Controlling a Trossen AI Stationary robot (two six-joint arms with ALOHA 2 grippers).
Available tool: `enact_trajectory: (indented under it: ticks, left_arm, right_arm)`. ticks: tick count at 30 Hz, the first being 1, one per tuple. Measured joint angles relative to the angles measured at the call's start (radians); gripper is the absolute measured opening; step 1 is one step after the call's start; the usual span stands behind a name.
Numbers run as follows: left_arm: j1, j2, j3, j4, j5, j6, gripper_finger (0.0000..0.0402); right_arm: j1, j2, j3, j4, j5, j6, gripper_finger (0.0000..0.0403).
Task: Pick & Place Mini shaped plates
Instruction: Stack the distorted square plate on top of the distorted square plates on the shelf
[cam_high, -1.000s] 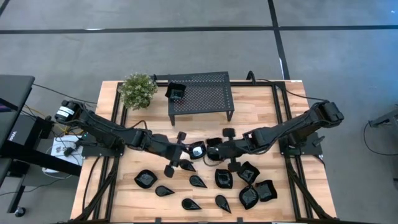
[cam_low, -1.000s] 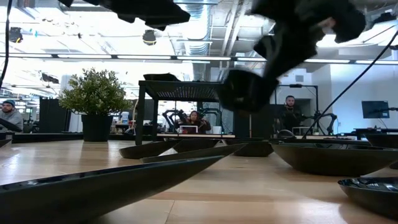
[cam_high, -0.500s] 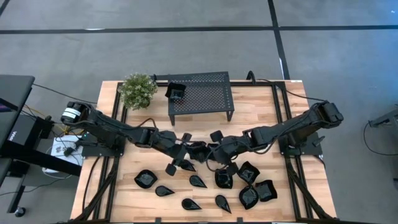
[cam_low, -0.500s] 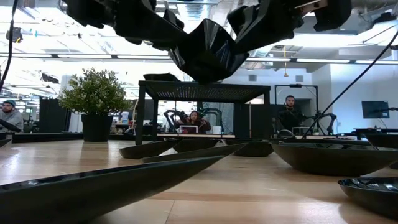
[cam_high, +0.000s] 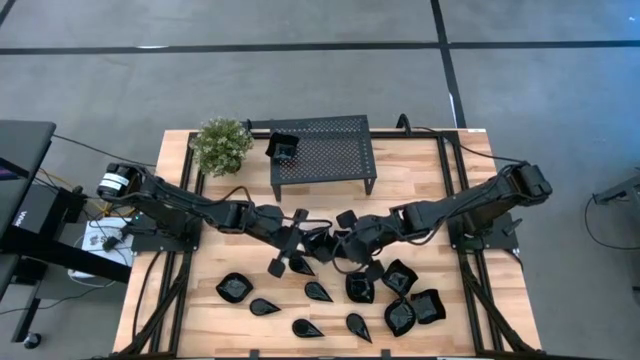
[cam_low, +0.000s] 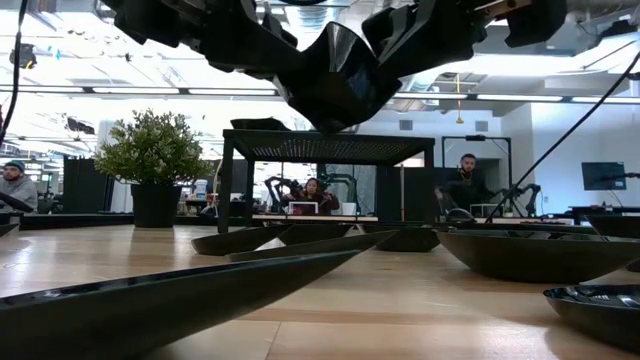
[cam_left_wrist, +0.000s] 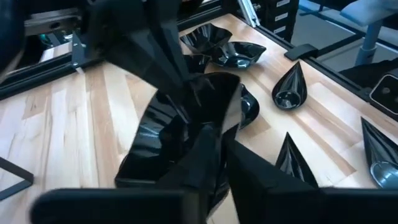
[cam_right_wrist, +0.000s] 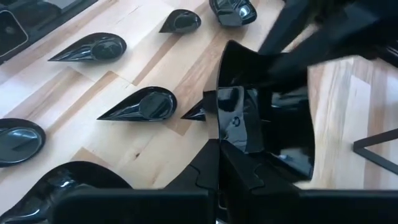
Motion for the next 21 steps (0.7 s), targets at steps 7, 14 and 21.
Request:
enact_trajectory:
  ticks: [7, 14, 21]
  left_arm:
    - [-0.005, 0.000, 0.000, -0.001, 0.006, 0.000, 0.0010]
    - [-0.005, 0.000, 0.000, 0.001, 0.008, -0.009, 0.0009]
    - [-0.005, 0.000, 0.000, 0.003, 0.003, -0.009, 0.0007]
  right_arm:
    - [-0.028, 0.000, 0.000, 0.006, 0.003, 0.000, 0.0005]
    - [-0.033, 0.000, 0.000, 0.012, -0.049, -0.023, 0.0006]
    - [-0.038, 0.000, 0.000, 0.057, -0.049, -0.026, 0.0057]
